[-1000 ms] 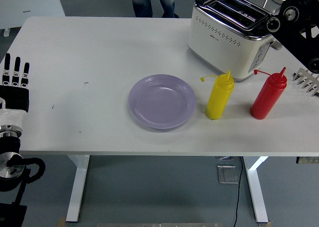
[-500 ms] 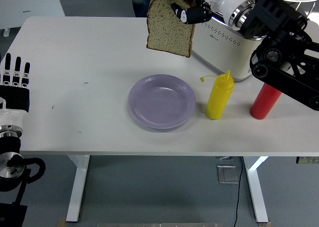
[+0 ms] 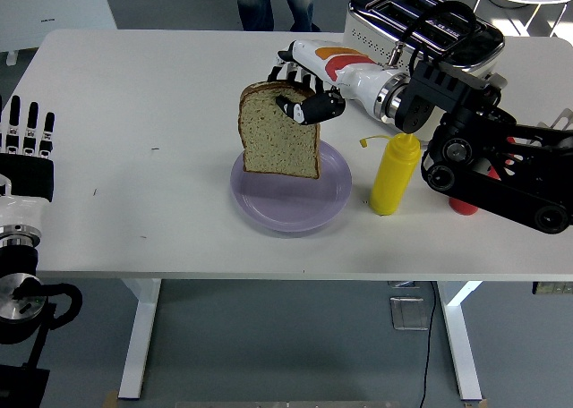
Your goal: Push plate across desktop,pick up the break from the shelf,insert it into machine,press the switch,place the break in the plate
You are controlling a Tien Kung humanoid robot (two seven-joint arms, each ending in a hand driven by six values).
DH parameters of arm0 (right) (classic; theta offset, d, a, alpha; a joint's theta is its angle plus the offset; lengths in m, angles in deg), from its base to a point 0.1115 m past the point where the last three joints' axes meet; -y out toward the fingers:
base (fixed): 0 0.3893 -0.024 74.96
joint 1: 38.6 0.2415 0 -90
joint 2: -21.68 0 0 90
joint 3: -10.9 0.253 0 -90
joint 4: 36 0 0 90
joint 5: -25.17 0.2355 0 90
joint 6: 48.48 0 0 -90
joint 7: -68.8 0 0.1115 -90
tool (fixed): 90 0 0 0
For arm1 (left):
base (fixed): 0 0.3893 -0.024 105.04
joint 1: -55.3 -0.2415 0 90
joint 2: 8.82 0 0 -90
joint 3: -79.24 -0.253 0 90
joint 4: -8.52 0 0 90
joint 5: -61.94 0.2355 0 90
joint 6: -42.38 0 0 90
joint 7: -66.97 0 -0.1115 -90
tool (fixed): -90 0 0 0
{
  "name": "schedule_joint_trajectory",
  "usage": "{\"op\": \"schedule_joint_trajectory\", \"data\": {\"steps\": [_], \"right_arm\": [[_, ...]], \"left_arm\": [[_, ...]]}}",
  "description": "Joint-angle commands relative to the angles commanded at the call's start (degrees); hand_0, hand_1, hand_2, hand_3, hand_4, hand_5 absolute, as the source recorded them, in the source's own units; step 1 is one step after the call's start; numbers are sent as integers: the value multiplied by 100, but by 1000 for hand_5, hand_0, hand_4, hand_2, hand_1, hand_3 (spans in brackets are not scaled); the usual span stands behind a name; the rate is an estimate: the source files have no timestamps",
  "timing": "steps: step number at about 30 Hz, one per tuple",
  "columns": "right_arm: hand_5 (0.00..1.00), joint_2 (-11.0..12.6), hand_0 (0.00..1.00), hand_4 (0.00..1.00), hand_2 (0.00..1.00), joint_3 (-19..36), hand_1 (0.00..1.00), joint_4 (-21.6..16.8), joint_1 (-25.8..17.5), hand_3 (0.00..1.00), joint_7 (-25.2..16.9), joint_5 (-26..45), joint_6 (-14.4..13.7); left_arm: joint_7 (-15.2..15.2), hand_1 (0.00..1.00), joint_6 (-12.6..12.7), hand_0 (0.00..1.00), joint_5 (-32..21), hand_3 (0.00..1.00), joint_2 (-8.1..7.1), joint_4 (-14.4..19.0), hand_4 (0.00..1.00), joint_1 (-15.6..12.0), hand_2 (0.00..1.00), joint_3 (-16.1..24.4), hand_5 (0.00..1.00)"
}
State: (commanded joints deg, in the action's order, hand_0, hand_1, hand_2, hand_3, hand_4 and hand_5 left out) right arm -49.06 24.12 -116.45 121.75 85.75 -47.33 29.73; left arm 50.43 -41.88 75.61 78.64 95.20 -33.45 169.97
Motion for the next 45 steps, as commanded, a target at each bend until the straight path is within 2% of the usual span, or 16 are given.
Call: {"op": "schedule_joint_trajectory", "data": {"steps": [12,24,25,29,30,35,36,42,43,45], "right_arm": [[2,-213,263,239,340,-199,291,204,-188,472,-39,516,8],[2,-364,266,240,340,-290,293,529,-319,472,-142,657,2],[2,-378,309,279,365,-316,315,572,-325,486,-174,619,10],[2,-408,309,279,365,-364,315,670,-330,486,-245,559,-11],[2,-415,344,320,408,-370,364,697,-327,501,-262,541,-26],[2,-442,344,320,408,-397,364,793,-316,501,-298,521,-35],[2,-458,369,366,441,-409,405,838,-314,513,-329,537,-22],[2,-491,369,366,441,-448,405,959,-303,513,-480,617,41],[38,-494,397,446,502,-451,475,973,-301,550,-513,634,55],[38,-503,397,446,502,-474,475,1018,-290,550,-564,627,96]], "left_arm": [[-4,891,-4,883,1,778,12,-5,545,-15,880,-17,998],[-5,892,-4,885,1,778,20,-9,545,-14,880,-29,998],[-7,892,-4,884,0,779,21,-8,545,-15,880,-27,998],[-9,892,-4,884,0,779,22,-9,545,-18,880,-30,998],[-8,892,-4,885,-1,778,22,-9,546,-16,880,-34,998],[-10,892,-6,885,-1,778,22,-9,546,-11,880,-36,998],[-10,892,-7,885,-2,779,22,-10,545,-8,881,-34,998],[-11,892,-7,885,-3,779,20,-10,545,7,881,-33,998],[-11,892,-7,884,-3,778,20,-10,545,9,880,-33,998],[-11,892,-8,884,-4,778,20,-10,545,13,880,-28,998]]}}
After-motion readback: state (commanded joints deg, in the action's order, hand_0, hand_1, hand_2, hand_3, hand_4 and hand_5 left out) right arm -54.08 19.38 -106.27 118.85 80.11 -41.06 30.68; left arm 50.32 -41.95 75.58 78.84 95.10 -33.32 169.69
